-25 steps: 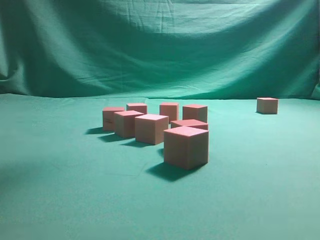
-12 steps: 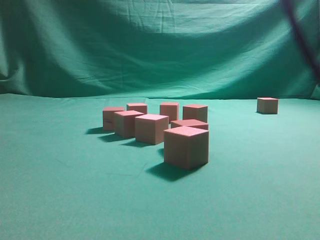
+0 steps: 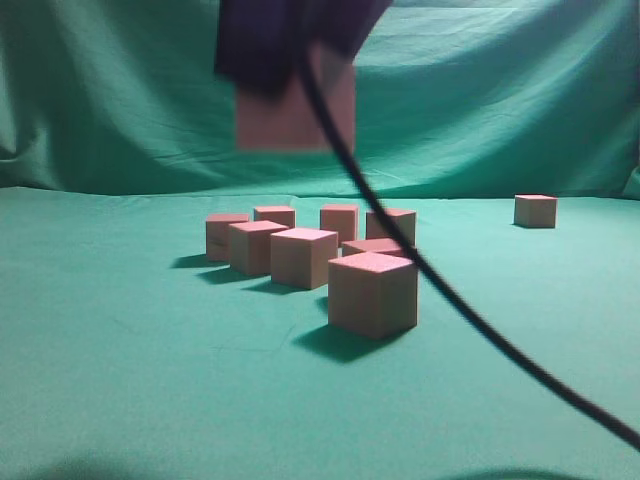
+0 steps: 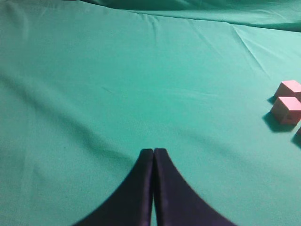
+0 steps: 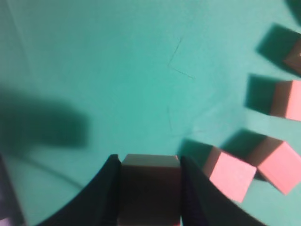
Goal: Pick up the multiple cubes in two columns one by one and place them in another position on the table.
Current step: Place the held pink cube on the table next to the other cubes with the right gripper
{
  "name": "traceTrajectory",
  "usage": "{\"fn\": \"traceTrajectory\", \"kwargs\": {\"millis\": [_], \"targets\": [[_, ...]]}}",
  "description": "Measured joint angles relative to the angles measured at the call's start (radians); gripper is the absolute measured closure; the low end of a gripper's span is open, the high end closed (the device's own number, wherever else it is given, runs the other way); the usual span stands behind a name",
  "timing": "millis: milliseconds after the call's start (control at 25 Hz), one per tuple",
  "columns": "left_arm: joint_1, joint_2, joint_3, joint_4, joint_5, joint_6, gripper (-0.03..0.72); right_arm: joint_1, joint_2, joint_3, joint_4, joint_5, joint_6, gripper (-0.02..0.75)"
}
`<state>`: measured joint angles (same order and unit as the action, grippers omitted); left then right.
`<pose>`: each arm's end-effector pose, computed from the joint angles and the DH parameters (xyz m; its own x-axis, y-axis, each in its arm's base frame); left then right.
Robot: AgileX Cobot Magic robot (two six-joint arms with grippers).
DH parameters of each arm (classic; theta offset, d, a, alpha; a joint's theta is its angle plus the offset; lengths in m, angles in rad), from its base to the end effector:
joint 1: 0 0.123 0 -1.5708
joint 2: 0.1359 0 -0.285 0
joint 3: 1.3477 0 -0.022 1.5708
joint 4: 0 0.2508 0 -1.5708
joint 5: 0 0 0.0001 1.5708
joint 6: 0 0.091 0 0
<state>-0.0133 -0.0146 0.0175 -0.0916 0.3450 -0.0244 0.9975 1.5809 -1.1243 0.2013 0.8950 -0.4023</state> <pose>0.0530 -0.0035 0.1771 -0.2596 -0.1069 -0.9598 0.0146 0.9933 -0.1146 0.1568 0.2691 0.2495 -0.2633 -0.9029 -0.3397 -0.9641 0.2593 0.0581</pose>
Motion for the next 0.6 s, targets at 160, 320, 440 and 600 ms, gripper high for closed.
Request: {"fn": "traceTrajectory", "kwargs": {"millis": [160,320,440,600], "targets": [[0.000,0.000,0.000,0.000,0.000,0.000,0.688,0.000,0.068,0.000,0.000,-0.043,-0.038,0.475],[0.000,0.000,0.000,0.000,0.000,0.000,0.688,0.000,0.109,0.000,0.000,-0.085,-0.079,0.475],[0.000,0.000,0.000,0.000,0.000,0.000,0.688,0.000,0.134,0.000,0.000,-0.130,-0.098,0.475],[0.000,0.000,0.000,0.000,0.000,0.000,0.688,0.000,0.164,0.000,-0.017,-0.175,-0.108,0.475]]}}
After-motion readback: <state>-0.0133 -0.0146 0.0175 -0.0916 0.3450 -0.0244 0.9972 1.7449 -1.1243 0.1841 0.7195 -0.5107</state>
